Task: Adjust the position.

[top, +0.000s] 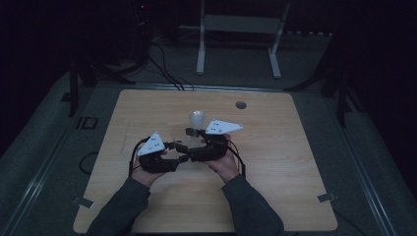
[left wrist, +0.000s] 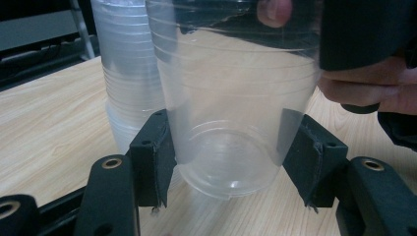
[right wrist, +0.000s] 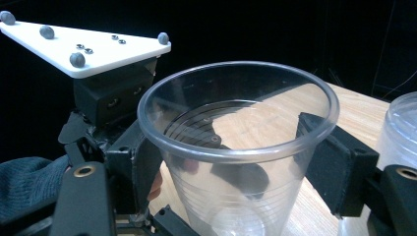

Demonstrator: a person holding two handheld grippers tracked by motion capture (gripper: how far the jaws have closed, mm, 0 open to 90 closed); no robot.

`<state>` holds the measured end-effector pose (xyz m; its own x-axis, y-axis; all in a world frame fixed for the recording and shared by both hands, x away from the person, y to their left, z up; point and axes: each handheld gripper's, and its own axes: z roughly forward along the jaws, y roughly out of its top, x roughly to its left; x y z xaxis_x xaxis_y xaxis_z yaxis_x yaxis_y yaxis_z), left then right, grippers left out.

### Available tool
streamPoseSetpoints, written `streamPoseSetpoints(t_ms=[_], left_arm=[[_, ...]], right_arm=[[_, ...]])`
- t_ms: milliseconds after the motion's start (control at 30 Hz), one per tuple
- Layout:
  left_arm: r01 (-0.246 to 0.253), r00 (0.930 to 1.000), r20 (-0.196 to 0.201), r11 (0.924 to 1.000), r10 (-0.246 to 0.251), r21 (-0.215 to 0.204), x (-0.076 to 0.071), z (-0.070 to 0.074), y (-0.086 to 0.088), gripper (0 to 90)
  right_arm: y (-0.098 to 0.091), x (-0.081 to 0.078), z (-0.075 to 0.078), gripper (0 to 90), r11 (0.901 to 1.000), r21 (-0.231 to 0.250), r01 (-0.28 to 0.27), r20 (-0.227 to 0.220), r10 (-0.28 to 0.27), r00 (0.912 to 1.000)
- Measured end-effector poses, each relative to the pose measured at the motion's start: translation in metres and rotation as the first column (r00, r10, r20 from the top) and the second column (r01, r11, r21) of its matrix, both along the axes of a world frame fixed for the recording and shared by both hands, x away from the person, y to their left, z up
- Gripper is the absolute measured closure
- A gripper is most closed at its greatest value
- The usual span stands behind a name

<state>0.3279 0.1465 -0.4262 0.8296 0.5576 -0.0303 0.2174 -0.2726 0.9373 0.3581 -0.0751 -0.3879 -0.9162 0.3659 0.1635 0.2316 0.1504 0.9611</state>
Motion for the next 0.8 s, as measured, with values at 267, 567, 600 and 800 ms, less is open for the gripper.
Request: streamPoseSetpoints(t_ms=[267, 567, 600, 800], left_arm=[[0.003, 1.0, 0.002, 0.9998, -0.003, -0.019, 0.0002, -0.0002, 0.0006, 40.8], [0.006, 1.0, 0.004, 0.9996, -0.005, -0.027, 0.0, -0.0005, 0.0006, 40.8], [0.006, 1.0, 0.004, 0.9996, -0.006, -0.026, -0.0001, -0.0005, 0.0005, 40.8], [0.009, 0.9999, 0.005, 0.9998, -0.009, -0.02, 0.0, -0.0007, 0.0005, 40.6]], right_arm=[[-0.0001, -0.0002, 0.0006, 27.2, 0.9998, 0.019, 0.011, 0.005, -0.011, 0.9999], [0.0001, -0.0002, 0.0013, 26.8, 0.9997, 0.024, 0.009, 0.012, -0.009, 0.9999], [0.0002, -0.0004, 0.0014, 26.8, 0.9997, 0.021, 0.01, 0.015, -0.01, 0.9998], [0.0005, -0.0016, 0.0019, 27.9, 0.9999, 0.011, 0.01, 0.025, -0.011, 0.9996]])
